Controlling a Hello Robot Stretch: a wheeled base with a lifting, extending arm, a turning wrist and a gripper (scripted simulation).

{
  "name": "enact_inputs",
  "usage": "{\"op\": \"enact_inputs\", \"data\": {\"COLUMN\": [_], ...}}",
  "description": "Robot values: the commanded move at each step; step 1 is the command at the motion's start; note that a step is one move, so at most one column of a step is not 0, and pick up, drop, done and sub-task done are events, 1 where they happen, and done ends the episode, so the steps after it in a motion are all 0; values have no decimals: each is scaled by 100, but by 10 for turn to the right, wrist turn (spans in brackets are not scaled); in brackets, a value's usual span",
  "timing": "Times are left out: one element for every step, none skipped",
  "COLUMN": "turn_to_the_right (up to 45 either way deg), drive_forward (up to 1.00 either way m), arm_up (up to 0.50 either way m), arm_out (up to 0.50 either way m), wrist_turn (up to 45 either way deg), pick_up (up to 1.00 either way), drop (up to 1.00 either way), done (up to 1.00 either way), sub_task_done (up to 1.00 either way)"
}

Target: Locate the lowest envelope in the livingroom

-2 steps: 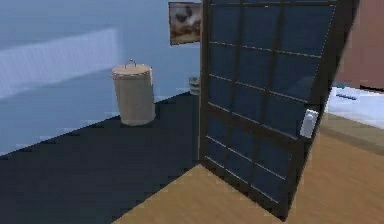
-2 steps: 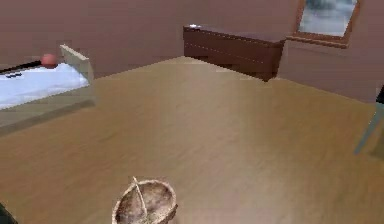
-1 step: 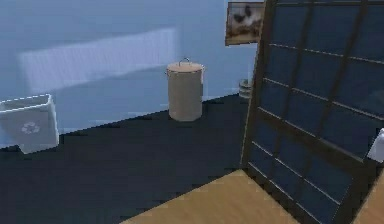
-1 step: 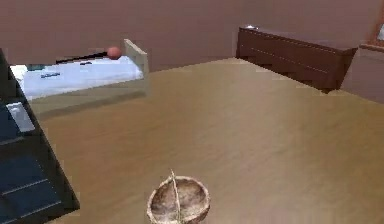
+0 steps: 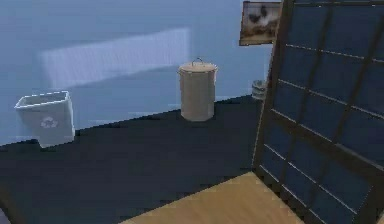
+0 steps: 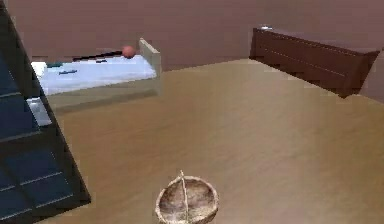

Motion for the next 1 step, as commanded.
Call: {"op": "enact_inputs", "data": {"turn_to_the_right": [0], "drive_forward": [100], "arm_up": [0], "arm_out": [0], "wrist_turn": [0], "pick_up": [0], "drop": [0], "done": [0], "sub_task_done": [0]}}
